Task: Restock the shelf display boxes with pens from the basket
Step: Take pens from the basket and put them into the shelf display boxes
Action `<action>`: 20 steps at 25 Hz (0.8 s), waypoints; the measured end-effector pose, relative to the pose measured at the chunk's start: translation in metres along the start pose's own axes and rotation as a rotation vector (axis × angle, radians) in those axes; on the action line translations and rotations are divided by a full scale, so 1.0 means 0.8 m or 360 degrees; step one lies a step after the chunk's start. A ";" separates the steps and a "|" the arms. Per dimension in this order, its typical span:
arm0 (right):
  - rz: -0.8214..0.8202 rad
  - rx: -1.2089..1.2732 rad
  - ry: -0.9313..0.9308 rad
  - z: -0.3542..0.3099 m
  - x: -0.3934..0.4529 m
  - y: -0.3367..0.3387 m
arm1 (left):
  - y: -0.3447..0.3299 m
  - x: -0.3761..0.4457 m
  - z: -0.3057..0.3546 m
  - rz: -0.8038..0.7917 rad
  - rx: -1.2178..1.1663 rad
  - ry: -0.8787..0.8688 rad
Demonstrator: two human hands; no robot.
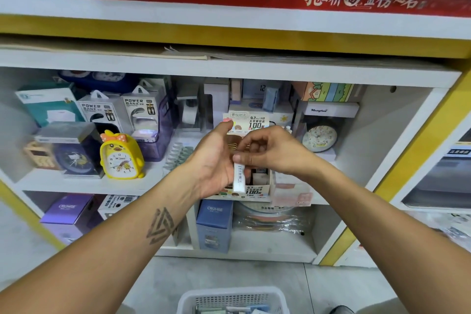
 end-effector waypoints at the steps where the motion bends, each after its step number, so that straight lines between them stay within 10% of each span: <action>1: -0.0017 0.0037 0.0003 -0.001 0.002 -0.004 | 0.004 -0.003 0.004 0.0035 0.0022 -0.0018; 11: 0.0018 -0.0021 0.0125 -0.027 0.048 -0.056 | 0.086 -0.036 0.049 0.0578 0.0281 -0.0254; 15: 0.0297 -0.0412 0.0223 -0.017 0.066 -0.057 | 0.150 -0.058 0.073 0.1232 0.1338 -0.0457; 20: 0.0479 -0.0530 0.0275 -0.015 0.083 -0.060 | 0.180 -0.057 0.058 0.1082 0.2320 -0.0260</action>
Point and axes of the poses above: each hand's wrist, its own x-axis towards the middle knuckle, its own y-axis out of the back of the hand, z = x × y, the point moved 4 cm from there along x, towards the middle knuckle, and after that the axes turned 6 degrees about y, right-handed, at the moved point
